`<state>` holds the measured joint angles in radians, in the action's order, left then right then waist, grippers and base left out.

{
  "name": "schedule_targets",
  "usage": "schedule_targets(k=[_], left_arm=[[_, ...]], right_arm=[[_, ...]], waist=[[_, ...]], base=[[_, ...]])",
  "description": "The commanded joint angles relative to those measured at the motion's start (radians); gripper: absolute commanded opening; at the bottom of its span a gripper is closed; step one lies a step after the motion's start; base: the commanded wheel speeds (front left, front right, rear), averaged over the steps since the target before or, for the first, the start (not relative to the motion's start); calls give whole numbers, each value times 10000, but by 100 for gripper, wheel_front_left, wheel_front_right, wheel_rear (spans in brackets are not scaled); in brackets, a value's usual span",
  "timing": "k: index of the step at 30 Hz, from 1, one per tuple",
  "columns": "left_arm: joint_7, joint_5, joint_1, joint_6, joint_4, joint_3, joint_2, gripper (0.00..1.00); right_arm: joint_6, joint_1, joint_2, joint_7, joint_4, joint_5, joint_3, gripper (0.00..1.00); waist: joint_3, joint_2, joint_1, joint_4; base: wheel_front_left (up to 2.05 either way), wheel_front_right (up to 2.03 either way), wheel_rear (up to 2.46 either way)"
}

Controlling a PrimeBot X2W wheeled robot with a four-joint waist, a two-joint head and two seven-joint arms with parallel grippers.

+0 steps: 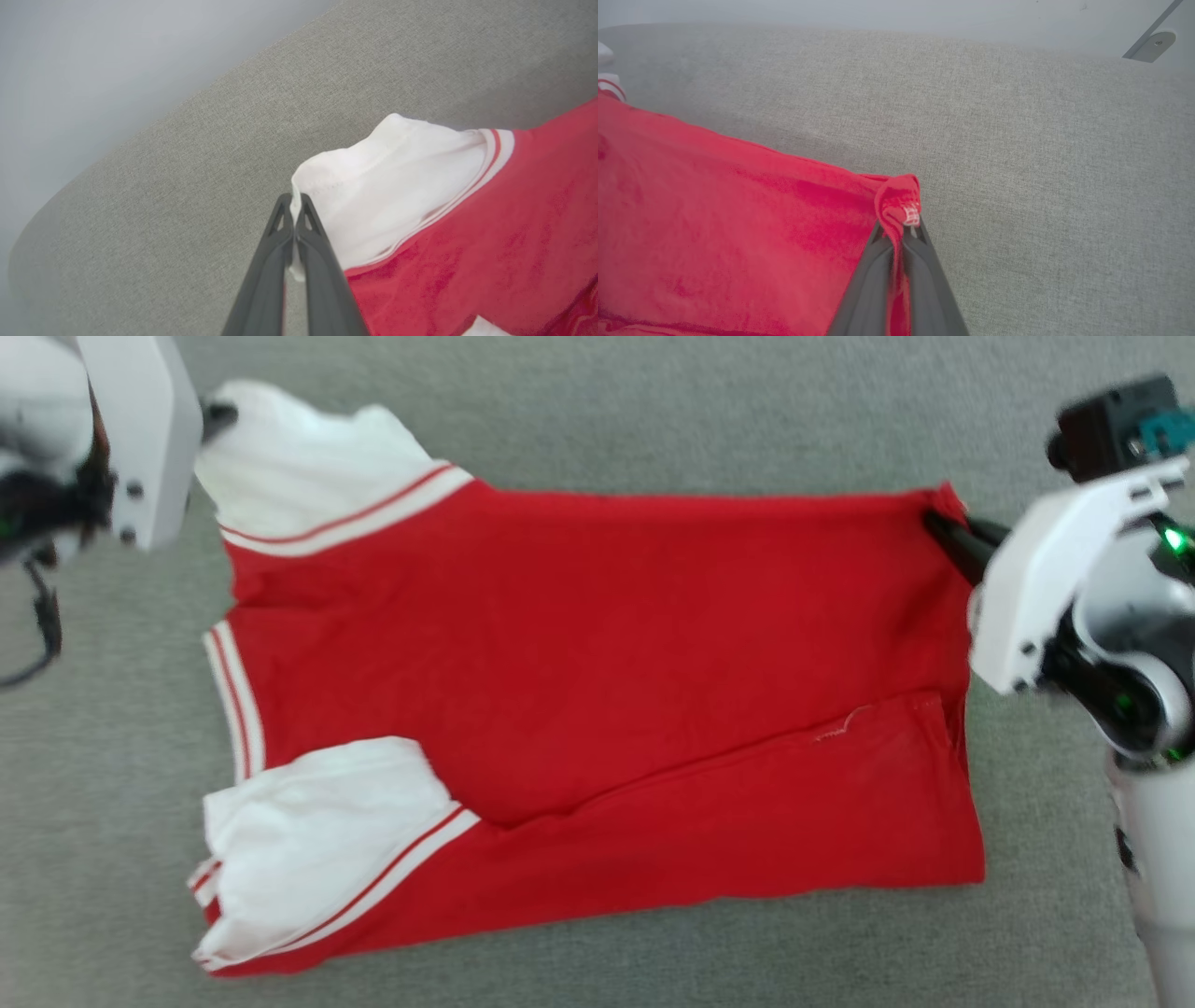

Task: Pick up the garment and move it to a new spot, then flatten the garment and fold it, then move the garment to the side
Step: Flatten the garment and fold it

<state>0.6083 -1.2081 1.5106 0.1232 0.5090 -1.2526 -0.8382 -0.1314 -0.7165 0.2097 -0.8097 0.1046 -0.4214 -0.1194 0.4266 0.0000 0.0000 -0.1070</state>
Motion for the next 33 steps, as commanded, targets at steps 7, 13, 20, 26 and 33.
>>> schedule_targets(k=[7,13,20,26,33], left_arm=[[317,-308,-1509,-1294,-3024,-98,-1315,0],[367,-826,-3098,-2467,-5366,-182,-2148,0],[0,-1354,-4722,-2912,-5857,-239,-2033,0],[-207,-1685,-5610,-2625,-4766,-245,-1338,7],[-593,-2019,-5903,-2246,-3760,-132,-794,100]], right_arm=[[17,1855,341,-620,-1466,-263,612,0],[17,3210,455,-1075,-2162,-506,937,0],[17,4045,371,-1091,-1688,-444,979,0],[17,3840,234,-972,-784,-620,537,0],[17,3490,369,-768,-73,-723,20,100]], waist=[[-1017,0,0,787],[-1194,0,0,933],[-1333,0,0,931],[-1517,0,0,886],[-2026,0,0,945]], base=[[0,0,0],[0,0,0],[0,0,0],[0,0,0],[0,0,0]])
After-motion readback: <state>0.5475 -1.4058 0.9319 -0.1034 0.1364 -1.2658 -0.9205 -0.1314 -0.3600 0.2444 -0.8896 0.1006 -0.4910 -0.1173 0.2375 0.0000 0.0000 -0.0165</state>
